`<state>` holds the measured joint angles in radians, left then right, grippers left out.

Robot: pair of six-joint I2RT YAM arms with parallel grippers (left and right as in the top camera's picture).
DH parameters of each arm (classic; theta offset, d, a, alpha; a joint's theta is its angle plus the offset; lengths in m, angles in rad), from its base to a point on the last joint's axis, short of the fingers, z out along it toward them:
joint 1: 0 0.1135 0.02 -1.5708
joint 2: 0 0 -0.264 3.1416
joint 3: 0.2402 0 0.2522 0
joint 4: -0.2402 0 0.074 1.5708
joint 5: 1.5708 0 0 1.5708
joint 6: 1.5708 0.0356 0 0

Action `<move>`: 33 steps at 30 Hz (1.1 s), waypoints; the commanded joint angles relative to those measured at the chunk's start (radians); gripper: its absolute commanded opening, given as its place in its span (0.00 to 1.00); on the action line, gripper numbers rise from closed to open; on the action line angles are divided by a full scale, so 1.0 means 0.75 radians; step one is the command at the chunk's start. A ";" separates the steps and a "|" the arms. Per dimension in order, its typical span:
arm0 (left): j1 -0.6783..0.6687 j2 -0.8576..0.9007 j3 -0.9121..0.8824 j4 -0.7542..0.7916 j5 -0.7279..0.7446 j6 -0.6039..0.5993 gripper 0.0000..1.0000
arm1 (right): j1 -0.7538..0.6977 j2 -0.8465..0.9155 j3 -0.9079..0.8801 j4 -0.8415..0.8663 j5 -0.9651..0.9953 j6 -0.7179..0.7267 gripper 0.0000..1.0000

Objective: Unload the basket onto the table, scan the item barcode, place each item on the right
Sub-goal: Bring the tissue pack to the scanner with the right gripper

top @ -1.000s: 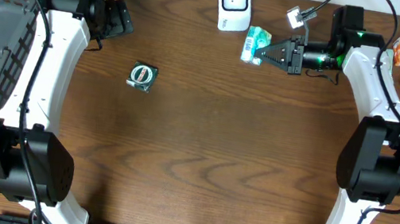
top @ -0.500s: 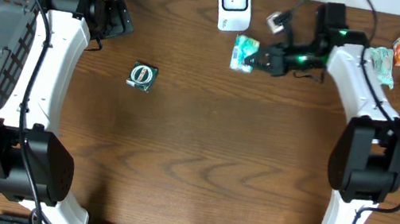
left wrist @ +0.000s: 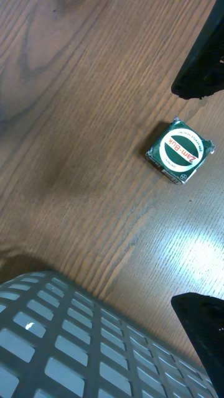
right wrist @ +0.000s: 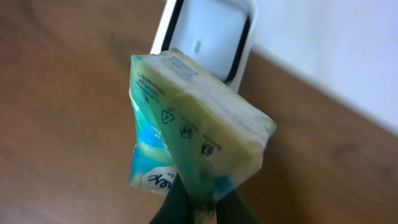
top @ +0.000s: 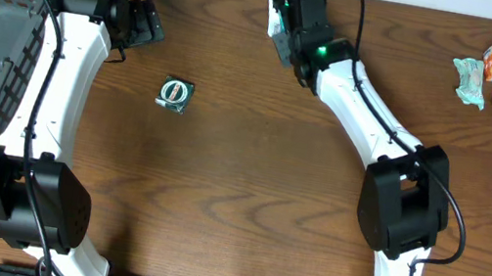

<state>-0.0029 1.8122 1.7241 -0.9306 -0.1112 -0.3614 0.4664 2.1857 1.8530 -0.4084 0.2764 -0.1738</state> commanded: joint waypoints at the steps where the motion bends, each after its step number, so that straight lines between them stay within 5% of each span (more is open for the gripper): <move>1: -0.001 0.008 0.008 -0.001 -0.017 0.008 0.98 | -0.030 0.021 0.139 0.054 0.076 -0.040 0.01; 7: 0.000 0.008 0.008 -0.001 -0.017 0.008 0.98 | -0.101 0.152 0.378 0.024 -0.134 -0.141 0.01; 21: 0.000 0.008 0.008 -0.001 -0.017 0.008 0.98 | -0.084 0.382 0.486 0.182 0.043 -1.116 0.01; 28: 0.000 0.008 0.008 0.000 -0.017 0.008 0.98 | -0.078 0.383 0.486 0.244 0.117 -1.138 0.01; 33: 0.000 0.008 0.008 -0.001 -0.017 0.008 0.98 | -0.091 0.342 0.486 0.241 0.122 -0.883 0.01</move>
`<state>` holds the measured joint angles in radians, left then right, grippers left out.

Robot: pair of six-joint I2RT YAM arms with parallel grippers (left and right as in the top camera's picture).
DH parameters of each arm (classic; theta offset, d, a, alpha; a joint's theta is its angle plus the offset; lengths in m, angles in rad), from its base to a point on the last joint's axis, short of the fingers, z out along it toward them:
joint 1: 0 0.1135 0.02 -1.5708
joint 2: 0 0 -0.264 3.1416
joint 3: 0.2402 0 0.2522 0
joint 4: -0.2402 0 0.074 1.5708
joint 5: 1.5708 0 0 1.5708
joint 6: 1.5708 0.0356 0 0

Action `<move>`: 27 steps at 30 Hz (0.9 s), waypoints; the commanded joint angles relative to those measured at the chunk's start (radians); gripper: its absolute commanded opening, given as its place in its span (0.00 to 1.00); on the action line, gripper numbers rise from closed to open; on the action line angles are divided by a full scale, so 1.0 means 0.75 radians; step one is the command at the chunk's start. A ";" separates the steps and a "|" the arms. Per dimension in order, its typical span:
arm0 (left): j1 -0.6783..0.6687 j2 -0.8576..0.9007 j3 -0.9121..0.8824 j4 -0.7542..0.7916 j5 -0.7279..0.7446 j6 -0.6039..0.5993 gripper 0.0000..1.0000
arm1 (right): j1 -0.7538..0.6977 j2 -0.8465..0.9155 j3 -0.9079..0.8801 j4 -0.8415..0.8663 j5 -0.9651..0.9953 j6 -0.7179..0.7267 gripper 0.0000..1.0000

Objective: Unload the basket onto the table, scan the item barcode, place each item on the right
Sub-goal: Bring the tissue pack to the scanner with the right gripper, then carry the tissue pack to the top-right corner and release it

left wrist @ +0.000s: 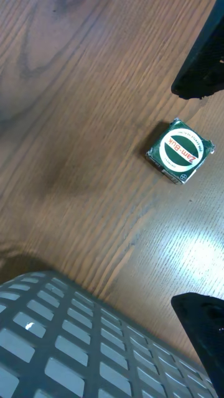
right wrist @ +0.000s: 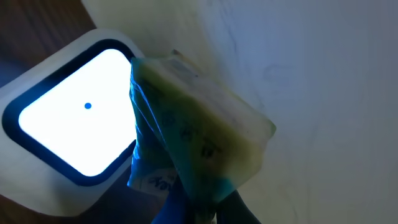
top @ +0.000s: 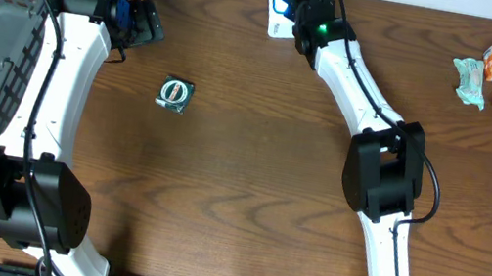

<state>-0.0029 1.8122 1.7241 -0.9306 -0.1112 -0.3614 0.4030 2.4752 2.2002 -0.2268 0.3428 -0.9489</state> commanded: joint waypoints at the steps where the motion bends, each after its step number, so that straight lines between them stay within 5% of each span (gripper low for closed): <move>1: 0.000 0.008 0.008 -0.001 -0.017 0.008 0.98 | -0.016 -0.060 0.023 -0.004 0.035 0.183 0.01; 13: 0.000 0.008 0.008 0.000 -0.017 0.008 0.98 | -0.383 -0.263 0.023 -0.448 0.198 0.690 0.01; 27: 0.000 0.008 0.008 -0.001 -0.017 0.008 0.98 | -0.779 -0.259 0.003 -0.759 0.117 0.989 0.01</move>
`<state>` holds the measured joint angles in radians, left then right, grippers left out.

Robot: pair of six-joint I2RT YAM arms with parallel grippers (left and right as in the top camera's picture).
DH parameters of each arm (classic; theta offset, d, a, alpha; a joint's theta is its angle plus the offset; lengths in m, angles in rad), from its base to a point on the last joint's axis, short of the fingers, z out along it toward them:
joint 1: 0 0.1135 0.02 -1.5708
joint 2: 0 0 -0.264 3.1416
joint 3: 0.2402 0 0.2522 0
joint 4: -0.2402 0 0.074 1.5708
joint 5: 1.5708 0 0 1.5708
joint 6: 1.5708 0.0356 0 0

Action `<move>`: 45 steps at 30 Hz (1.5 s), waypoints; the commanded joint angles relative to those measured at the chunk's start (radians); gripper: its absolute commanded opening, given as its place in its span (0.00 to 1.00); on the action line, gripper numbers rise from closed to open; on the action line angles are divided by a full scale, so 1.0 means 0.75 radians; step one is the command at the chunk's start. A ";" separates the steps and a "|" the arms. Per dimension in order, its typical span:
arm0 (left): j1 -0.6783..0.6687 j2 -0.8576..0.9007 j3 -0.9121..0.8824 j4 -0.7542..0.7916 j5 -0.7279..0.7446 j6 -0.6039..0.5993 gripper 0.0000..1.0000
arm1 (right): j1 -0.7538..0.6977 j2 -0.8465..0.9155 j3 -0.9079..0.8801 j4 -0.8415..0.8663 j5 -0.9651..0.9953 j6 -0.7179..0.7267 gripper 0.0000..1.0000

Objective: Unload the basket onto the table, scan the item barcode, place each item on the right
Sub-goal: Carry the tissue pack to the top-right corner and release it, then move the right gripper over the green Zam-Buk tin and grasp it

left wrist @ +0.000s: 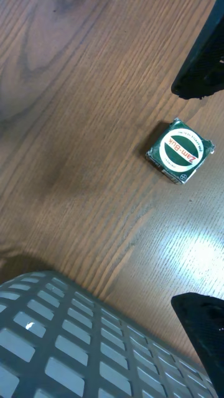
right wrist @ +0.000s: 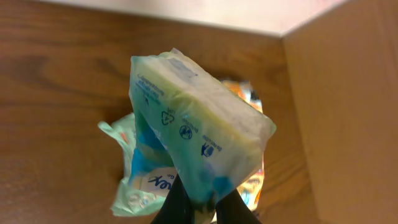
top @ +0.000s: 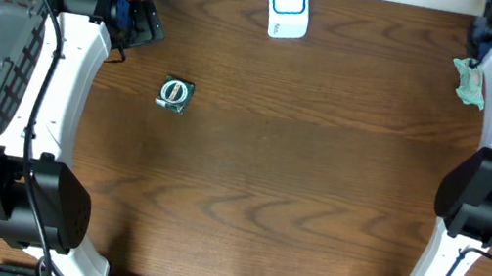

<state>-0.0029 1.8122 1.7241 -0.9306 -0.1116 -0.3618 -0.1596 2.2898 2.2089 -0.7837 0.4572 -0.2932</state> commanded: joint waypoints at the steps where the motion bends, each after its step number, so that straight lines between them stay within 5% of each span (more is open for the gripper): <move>1: 0.000 0.008 0.008 -0.001 -0.016 0.008 0.98 | -0.043 -0.010 -0.013 -0.024 -0.036 0.138 0.01; 14: 0.000 0.008 0.008 -0.001 -0.016 0.008 0.98 | -0.128 -0.005 -0.171 -0.002 -0.028 0.156 0.06; 15: 0.000 0.008 0.008 -0.001 -0.016 0.008 0.98 | -0.132 -0.005 -0.180 -0.003 -0.029 0.156 0.14; 19: -0.001 0.008 0.008 -0.001 -0.016 0.008 0.98 | -0.136 -0.006 -0.189 -0.005 -0.024 0.156 0.94; 21: 0.000 0.008 0.008 -0.001 -0.017 0.008 0.98 | -0.131 -0.009 -0.187 -0.002 -0.019 0.156 0.99; 30: 0.000 0.008 0.008 -0.001 -0.016 0.008 0.98 | 0.027 -0.091 -0.127 0.004 -0.120 0.156 0.99; 40: 0.000 0.008 0.008 -0.001 -0.016 0.008 0.98 | 0.352 -0.136 -0.129 0.087 -1.432 0.313 0.98; 45: 0.000 0.008 0.008 -0.001 -0.016 0.008 0.98 | 0.597 -0.032 -0.129 0.182 -1.457 0.400 0.94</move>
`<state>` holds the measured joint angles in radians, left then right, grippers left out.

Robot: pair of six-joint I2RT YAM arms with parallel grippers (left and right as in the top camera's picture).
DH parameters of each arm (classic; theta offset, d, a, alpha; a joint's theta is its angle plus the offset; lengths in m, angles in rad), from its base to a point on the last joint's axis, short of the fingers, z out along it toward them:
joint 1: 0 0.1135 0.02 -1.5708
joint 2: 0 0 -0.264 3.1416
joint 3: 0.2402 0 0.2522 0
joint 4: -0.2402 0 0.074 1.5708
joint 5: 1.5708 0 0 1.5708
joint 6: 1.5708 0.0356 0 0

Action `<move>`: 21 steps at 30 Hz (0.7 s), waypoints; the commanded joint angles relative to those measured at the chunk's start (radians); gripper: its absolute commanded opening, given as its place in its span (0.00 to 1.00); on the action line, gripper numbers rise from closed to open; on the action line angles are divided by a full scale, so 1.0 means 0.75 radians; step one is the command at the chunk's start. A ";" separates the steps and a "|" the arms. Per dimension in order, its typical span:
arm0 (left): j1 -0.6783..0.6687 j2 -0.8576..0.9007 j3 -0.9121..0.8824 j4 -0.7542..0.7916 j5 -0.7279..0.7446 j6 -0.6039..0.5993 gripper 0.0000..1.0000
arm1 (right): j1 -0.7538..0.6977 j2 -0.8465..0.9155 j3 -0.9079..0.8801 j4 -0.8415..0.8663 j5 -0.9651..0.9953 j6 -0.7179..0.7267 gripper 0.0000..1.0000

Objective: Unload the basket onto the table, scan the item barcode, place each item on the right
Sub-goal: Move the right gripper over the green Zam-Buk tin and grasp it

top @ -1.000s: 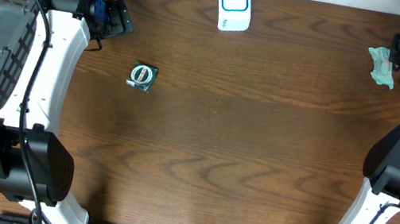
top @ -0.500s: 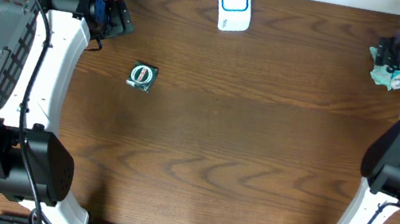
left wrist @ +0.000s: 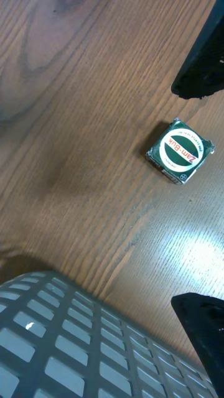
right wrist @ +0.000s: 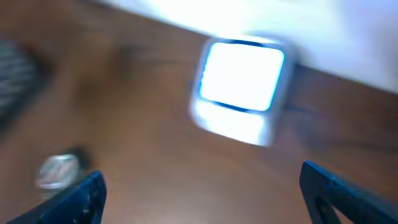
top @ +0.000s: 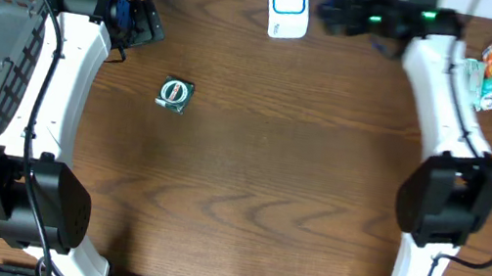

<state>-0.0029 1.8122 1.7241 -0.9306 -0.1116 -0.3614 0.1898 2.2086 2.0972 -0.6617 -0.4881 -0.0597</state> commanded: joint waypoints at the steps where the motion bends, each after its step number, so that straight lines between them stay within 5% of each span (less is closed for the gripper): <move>1: 0.000 0.008 0.008 -0.001 -0.016 0.008 0.98 | 0.185 0.103 0.020 0.027 -0.168 0.089 0.95; 7: 0.000 0.008 0.008 -0.001 -0.016 0.008 0.98 | 0.386 0.218 0.020 0.061 0.049 0.064 0.99; 21: -0.001 0.008 0.008 -0.001 -0.017 0.008 0.98 | 0.569 0.347 0.020 0.091 0.002 -0.445 0.99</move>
<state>-0.0029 1.8122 1.7241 -0.9306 -0.1112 -0.3614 0.6132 2.4355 2.0998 -0.6029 -0.4572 -0.2882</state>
